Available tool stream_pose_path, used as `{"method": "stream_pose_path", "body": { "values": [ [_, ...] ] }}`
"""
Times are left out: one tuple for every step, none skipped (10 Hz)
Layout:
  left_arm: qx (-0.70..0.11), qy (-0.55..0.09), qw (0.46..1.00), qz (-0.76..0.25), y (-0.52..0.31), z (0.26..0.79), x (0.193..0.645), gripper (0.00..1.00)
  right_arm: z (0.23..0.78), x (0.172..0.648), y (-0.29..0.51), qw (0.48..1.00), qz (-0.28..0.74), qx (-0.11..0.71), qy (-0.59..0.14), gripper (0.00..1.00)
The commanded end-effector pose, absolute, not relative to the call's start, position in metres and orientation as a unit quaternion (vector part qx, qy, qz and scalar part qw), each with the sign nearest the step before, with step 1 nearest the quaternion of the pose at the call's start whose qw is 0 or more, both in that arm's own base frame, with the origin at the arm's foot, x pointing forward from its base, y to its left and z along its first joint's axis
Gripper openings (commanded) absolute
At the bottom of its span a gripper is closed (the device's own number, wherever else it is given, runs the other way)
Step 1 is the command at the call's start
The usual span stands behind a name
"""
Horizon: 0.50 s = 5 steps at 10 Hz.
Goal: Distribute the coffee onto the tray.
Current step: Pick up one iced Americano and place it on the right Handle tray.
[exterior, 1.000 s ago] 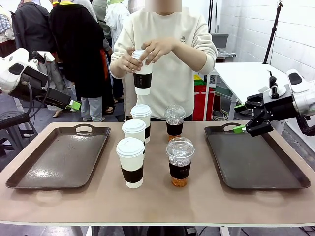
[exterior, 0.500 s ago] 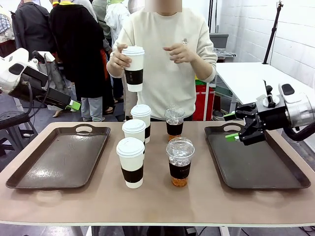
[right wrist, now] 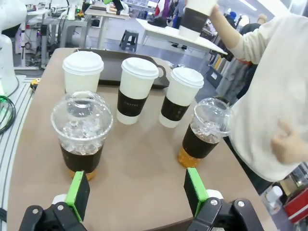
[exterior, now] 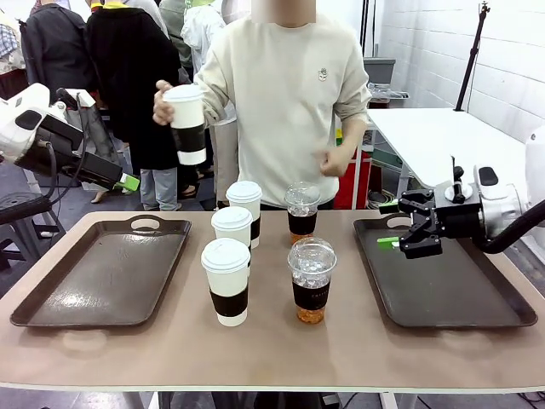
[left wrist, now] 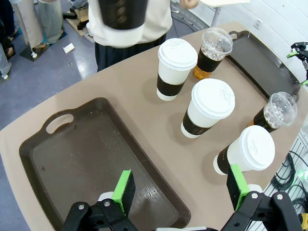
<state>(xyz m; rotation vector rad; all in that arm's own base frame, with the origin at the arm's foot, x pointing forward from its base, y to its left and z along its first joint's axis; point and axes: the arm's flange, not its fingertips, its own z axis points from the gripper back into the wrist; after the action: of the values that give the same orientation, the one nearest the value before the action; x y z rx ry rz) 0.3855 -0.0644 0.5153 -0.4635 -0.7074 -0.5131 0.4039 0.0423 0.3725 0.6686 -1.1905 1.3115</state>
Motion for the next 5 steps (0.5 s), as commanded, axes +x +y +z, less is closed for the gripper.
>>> {"method": "stream_pose_path", "body": {
  "values": [
    [-0.227,-0.339,0.879,-0.245,-0.063,0.514,0.386,1.00,0.364,0.433,0.051,0.585,0.559,0.286,-0.513,1.00],
    [-0.227,-0.339,0.879,-0.245,-0.063,0.514,0.386,1.00,0.365,0.446,0.048,0.589,0.565,0.292,-0.500,1.00],
    [-0.227,-0.339,0.879,-0.245,-0.063,0.514,0.386,1.00,0.367,0.461,0.045,0.591,0.573,0.301,-0.481,1.00],
    [-0.227,-0.339,0.879,-0.245,-0.063,0.514,0.386,1.00,0.369,0.472,0.043,0.595,0.576,0.304,-0.471,1.00],
    [-0.227,-0.339,0.879,-0.245,-0.063,0.514,0.386,1.00,0.371,0.478,0.041,0.594,0.576,0.309,-0.469,1.00]
  ]
}}
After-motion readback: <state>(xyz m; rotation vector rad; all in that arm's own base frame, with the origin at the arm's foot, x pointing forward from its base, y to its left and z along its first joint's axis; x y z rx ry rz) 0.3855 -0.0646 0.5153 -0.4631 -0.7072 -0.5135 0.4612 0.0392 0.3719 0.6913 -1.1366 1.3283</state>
